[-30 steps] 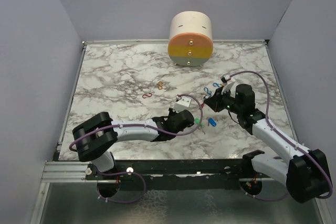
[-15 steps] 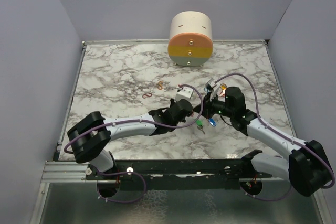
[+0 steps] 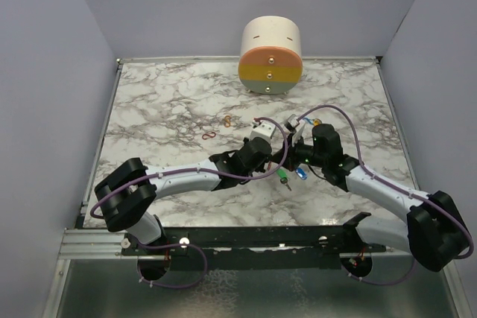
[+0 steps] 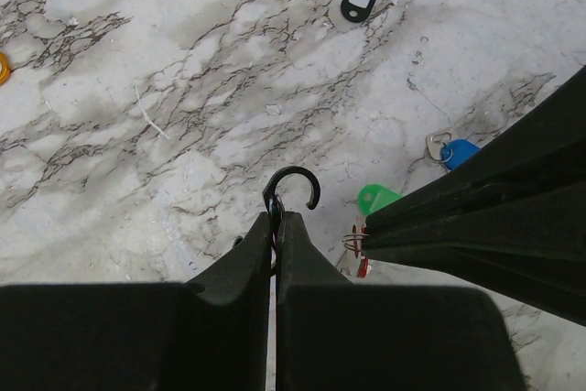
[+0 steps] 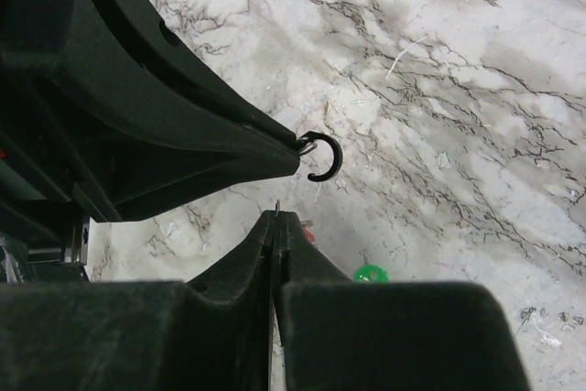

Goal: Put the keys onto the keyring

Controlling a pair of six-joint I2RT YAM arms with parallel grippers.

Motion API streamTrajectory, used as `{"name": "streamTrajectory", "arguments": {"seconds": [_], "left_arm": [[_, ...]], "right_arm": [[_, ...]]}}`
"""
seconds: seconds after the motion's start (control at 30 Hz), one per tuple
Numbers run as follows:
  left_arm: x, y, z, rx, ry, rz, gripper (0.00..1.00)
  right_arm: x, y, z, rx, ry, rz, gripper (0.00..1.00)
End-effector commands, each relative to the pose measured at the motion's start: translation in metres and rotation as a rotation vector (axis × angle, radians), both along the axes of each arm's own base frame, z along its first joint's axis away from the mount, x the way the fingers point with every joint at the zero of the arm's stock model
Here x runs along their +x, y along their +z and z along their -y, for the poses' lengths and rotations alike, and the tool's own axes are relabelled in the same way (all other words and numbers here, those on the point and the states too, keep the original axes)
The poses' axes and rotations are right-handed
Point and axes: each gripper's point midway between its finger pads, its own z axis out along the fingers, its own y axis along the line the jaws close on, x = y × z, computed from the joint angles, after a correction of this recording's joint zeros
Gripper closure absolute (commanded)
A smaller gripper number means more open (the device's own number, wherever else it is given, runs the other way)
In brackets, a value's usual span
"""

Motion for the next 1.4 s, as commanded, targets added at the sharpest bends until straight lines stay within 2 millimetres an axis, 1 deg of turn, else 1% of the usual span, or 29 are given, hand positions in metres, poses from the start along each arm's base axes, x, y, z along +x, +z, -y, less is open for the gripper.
{"name": "streamTrajectory", "arguments": {"seconds": [0.0,0.27,0.73,0.97,1.37], "left_arm": [[0.0,0.024,0.017,-0.082,-0.04,0.017,1.0],[-0.002,0.026,0.019,-0.094,-0.054,0.01,1.0],[-0.002,0.028,0.022,-0.107,-0.06,0.008,1.0],[-0.004,0.027,0.024,-0.113,-0.07,0.0,1.0],[-0.008,0.028,0.023,-0.121,-0.08,-0.008,1.0]], "right_arm": [[0.013,0.013,-0.004,0.0,-0.019,0.059,0.99],[0.018,0.013,-0.003,-0.01,-0.046,0.065,0.99],[0.021,0.006,-0.003,-0.023,-0.059,0.05,0.99],[0.023,0.007,-0.002,-0.023,-0.068,0.056,0.99],[0.028,0.003,0.005,-0.046,-0.117,0.066,0.99]]}}
